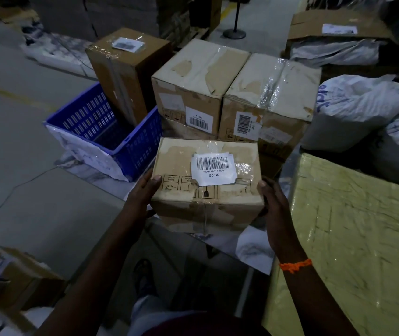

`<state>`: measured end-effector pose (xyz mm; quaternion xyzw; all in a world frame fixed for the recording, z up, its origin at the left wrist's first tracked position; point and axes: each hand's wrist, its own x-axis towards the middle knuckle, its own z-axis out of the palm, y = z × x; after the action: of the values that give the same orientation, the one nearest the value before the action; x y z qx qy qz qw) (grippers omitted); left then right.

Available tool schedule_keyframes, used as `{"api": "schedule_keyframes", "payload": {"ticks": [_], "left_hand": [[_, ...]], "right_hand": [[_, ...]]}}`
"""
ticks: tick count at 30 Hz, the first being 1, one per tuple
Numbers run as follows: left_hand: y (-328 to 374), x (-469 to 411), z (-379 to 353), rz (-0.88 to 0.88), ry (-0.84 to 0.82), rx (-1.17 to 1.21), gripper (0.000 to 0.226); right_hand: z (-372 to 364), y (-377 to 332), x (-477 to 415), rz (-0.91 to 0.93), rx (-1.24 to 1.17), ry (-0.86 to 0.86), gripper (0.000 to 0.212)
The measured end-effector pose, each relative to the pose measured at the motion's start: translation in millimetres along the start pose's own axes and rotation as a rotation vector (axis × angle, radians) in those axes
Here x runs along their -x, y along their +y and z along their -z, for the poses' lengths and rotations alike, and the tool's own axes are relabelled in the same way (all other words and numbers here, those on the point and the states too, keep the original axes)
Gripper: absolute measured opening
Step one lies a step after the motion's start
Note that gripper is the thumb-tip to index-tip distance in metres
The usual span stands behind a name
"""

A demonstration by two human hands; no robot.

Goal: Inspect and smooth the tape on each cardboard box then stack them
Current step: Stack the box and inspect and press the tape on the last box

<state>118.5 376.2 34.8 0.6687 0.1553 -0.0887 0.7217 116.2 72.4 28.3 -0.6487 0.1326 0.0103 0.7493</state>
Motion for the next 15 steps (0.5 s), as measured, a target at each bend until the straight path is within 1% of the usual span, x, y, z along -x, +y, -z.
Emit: {"api": "schedule_keyframes", "payload": {"ticks": [1, 3, 5, 7, 8, 9, 11, 13, 14, 15], "left_hand": [[-1, -1, 2, -0.027, -0.038, -0.005, 0.067], [-1, -2, 6, -0.066, -0.089, -0.006, 0.063], [1, -1, 9, -0.083, -0.136, 0.002, 0.067], [1, 2, 11, -0.081, -0.168, 0.011, 0.074], [1, 3, 13, -0.077, -0.172, 0.005, 0.076], [0, 5, 14, -0.075, -0.172, -0.001, 0.075], [-1, 7, 18, -0.069, -0.152, 0.005, 0.075], [3, 8, 26, -0.111, -0.106, -0.004, 0.067], [7, 8, 32, -0.155, -0.033, -0.042, 0.058], [12, 7, 40, -0.209, 0.072, -0.113, 0.052]], "right_hand": [[1, -3, -3, 0.006, 0.002, -0.002, 0.069], [1, -11, -10, 0.017, 0.008, -0.014, 0.066], [2, -16, -18, -0.008, -0.003, -0.037, 0.065], [2, -19, -20, -0.029, 0.011, -0.045, 0.075], [1, -19, -20, -0.036, 0.016, -0.061, 0.076], [1, -17, -18, -0.04, 0.011, -0.08, 0.071], [-1, -14, -13, -0.047, -0.01, -0.106, 0.058], [-9, -11, -7, -0.035, -0.035, -0.119, 0.059], [-15, -10, -7, -0.012, -0.033, -0.124, 0.06], [-21, -10, -7, 0.024, -0.003, -0.141, 0.056]]}}
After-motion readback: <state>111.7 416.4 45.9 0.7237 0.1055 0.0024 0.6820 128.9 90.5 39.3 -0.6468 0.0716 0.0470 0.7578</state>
